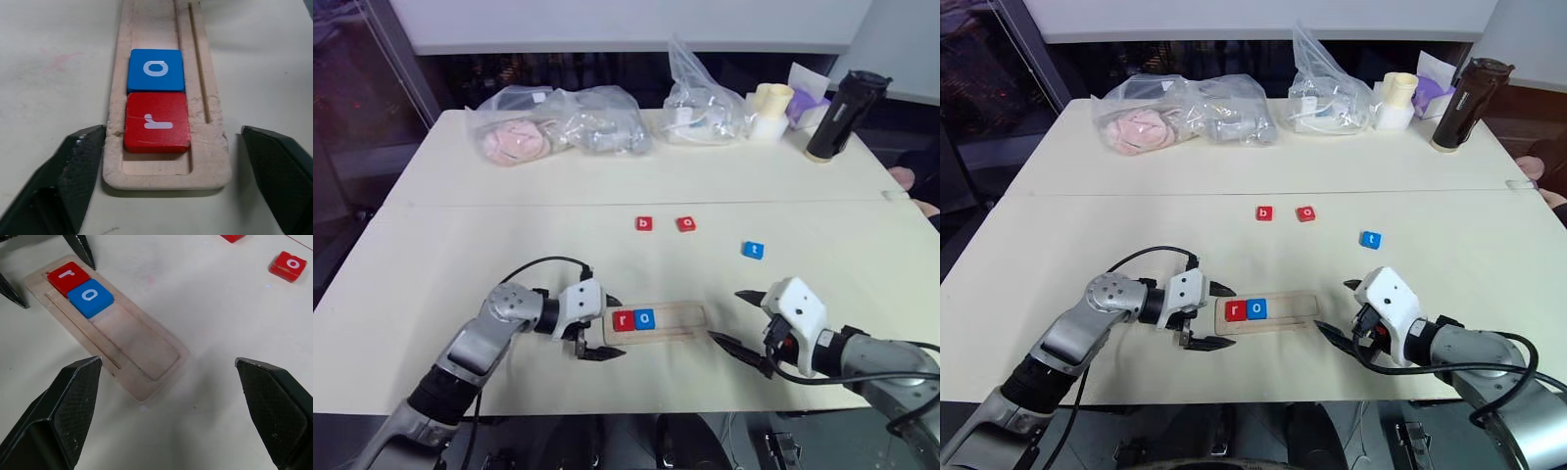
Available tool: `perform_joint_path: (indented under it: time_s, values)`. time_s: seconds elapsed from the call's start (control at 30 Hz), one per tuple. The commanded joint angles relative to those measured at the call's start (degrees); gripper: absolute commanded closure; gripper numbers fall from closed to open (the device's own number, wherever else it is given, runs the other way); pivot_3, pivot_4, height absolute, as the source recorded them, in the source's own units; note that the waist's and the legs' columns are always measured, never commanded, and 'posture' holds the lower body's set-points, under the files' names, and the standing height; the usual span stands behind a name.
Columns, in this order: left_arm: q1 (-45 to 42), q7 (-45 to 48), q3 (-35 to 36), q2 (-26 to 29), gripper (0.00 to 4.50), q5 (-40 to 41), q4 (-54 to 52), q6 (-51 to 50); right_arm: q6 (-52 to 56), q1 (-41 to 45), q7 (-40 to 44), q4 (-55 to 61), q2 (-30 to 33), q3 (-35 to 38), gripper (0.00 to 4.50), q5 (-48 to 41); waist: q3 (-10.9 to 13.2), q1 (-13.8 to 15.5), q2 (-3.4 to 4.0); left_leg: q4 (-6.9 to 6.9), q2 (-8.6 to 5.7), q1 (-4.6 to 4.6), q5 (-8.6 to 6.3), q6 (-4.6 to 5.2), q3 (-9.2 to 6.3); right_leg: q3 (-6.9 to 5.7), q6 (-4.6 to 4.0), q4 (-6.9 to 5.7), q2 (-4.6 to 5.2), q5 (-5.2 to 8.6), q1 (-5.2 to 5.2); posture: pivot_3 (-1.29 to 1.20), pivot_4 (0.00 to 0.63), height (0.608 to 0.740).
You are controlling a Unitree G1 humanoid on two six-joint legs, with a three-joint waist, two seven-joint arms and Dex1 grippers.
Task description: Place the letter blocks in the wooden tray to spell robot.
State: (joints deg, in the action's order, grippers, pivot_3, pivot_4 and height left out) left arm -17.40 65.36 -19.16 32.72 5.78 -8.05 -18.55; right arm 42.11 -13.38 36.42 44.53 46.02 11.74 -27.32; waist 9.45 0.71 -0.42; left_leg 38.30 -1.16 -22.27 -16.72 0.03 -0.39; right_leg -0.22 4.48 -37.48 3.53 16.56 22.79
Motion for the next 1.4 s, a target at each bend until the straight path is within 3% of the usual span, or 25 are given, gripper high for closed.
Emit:
perform_joint_path:
  time_s: [0.03,0.2,0.5,0.63,0.87,1.13,1.4]
  values:
    - [0.70,-0.13,0.25,0.62,0.04,1.25,-0.39,-2.05,-0.56,0.51,0.52,0.16,0.35,0.67,0.00,-0.11,0.00,0.00,0.00,0.00,0.00,0.00,0.00,0.00,0.00,0.00,0.00,0.00,0.00,0.00,0.00,0.00,0.150,0.740]
    - [0.50,-1.87,3.33,0.25,0.04,3.97,-1.26,-1.15,-0.28,3.13,1.24,-0.94,0.42,0.86,0.00,-0.98,0.00,-0.07,0.00,0.00,0.01,0.00,0.00,0.00,0.00,0.00,0.00,0.00,0.01,0.00,0.01,0.00,0.150,0.740]
    - [-0.44,-2.79,12.12,-0.02,0.04,14.42,-4.41,-5.07,5.31,16.68,2.16,-5.65,-0.35,-1.22,0.00,-7.29,0.02,0.00,-0.02,-0.02,0.02,-0.07,0.00,0.00,-0.02,-0.01,0.00,0.06,0.01,0.00,0.07,0.00,0.150,0.740]
    - [1.77,-1.23,18.63,5.40,0.04,22.53,-11.72,-12.29,14.08,36.19,-6.95,-15.85,-11.38,-8.48,0.00,-7.99,0.16,-2.08,-0.26,-0.01,0.05,-0.09,0.01,-0.01,0.00,0.01,-0.06,0.09,0.03,-0.04,0.10,0.00,0.150,0.740]
    - [7.82,-2.89,24.01,10.47,0.04,25.19,-15.27,-14.00,12.55,53.40,-23.08,-39.37,-26.77,-16.33,0.00,6.21,0.12,-1.37,-0.09,-0.22,0.07,-0.24,0.08,-0.14,0.02,-0.01,-0.16,-0.04,0.02,-0.09,0.53,0.00,0.150,0.740]
    - [12.07,-5.18,28.28,12.49,0.04,26.63,-16.57,-13.73,5.90,61.74,-31.28,-57.96,-37.66,-17.38,0.00,14.80,0.12,-1.78,-0.09,-0.18,-0.01,-0.36,0.08,-0.15,0.04,0.00,-0.16,-0.02,0.10,-0.10,0.60,0.00,0.150,0.740]
    - [12.81,-7.48,26.81,11.82,0.04,25.75,-16.74,-12.43,1.02,64.98,-31.72,-67.27,-45.06,-18.32,0.00,18.30,0.14,-2.11,-0.06,-0.22,0.01,-0.32,0.14,-0.24,0.04,0.01,-0.16,-0.27,0.08,-0.10,0.73,0.00,0.150,0.740]
